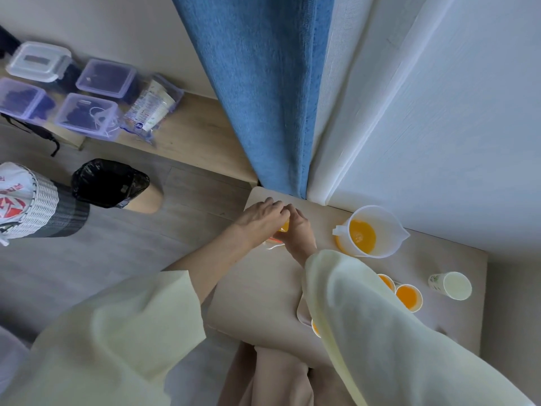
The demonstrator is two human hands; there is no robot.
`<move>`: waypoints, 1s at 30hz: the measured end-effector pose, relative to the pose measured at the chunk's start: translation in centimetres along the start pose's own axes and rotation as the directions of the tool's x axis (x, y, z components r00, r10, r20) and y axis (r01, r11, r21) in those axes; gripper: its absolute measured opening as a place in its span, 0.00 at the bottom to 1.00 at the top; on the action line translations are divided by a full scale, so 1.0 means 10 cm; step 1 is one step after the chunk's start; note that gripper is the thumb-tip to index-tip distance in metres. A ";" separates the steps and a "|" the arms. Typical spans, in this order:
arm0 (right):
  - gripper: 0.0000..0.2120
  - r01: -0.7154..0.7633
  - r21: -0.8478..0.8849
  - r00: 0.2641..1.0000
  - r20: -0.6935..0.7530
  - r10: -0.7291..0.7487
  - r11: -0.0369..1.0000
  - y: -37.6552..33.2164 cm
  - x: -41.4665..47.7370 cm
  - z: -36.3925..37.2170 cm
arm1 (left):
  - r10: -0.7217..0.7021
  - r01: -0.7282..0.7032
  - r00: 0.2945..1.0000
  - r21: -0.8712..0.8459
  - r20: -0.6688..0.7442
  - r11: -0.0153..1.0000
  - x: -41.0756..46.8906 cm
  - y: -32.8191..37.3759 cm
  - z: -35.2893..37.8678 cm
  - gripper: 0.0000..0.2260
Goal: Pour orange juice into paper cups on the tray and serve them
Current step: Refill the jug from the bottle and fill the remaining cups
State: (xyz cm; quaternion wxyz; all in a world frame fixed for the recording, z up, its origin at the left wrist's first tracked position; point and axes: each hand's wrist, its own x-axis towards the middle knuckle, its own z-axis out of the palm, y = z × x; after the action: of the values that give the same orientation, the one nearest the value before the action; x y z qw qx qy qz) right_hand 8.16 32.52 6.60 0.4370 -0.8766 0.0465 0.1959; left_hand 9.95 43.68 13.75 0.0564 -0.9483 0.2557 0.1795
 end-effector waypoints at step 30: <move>0.28 -0.024 -0.002 1.000 -0.019 0.024 1.000 -0.02 0.00 -0.01 | -0.134 0.137 0.990 -0.083 0.044 0.987 0.04 0.07 -0.04 0.21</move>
State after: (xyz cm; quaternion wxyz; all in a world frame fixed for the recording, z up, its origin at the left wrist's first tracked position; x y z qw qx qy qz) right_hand 8.20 32.57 6.77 0.4332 -0.8783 0.0611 0.1929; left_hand 10.03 42.82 13.96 0.0325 -0.9614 0.1815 0.2041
